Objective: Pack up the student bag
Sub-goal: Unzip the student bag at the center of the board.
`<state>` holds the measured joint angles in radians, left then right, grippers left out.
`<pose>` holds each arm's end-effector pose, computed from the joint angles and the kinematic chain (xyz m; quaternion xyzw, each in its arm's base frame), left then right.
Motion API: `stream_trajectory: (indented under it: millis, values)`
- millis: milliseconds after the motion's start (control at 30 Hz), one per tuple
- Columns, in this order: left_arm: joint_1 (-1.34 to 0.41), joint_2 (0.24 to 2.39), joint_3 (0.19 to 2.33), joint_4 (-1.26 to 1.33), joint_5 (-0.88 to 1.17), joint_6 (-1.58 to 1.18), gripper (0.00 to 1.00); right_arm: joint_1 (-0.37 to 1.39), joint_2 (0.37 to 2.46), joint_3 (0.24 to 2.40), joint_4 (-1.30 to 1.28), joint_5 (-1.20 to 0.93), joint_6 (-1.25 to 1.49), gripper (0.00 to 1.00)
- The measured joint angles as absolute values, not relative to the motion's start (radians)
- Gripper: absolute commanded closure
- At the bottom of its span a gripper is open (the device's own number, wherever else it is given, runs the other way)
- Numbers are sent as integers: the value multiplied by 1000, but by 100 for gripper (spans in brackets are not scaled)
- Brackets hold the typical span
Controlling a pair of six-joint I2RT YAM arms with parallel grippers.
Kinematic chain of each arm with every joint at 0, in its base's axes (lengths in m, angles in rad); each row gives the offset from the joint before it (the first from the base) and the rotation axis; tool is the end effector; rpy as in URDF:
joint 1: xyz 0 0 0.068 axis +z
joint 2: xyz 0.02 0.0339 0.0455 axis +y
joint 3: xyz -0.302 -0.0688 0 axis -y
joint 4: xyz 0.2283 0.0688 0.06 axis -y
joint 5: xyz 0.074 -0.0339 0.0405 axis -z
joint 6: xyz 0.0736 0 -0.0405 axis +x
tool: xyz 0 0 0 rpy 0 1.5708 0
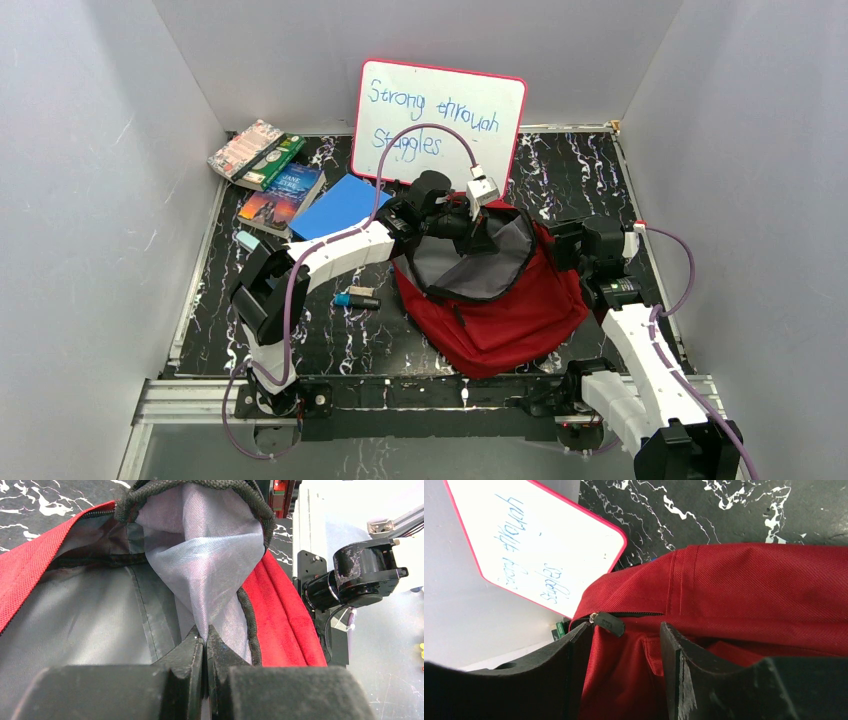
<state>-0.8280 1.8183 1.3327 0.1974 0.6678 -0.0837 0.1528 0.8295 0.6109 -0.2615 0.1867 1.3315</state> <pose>0.2710 -0.3625 0.3153 0.4579 0.6340 -0.4846 0.3919 0.1817 0.0142 0.2777 0.5133 0.6808 0.2903 0.4345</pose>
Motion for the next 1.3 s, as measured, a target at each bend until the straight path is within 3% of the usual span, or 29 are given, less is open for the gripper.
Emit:
stream_trajectory:
  millis: [400,767,900,1300]
  values:
    - [-828,1818,1333,190,672,-82,100,152,877,611,-202,230,1331,42]
    - [-828,1818,1333,185,674,-82,100,152,956,611,-123,217,1319,52]
    - [-828,1818,1333,185,674,-82,100,152,964,611,-102,194,1304,59]
    - [-828,1818,1333,184,673,-83,100,152,937,611,-93,189,1266,92]
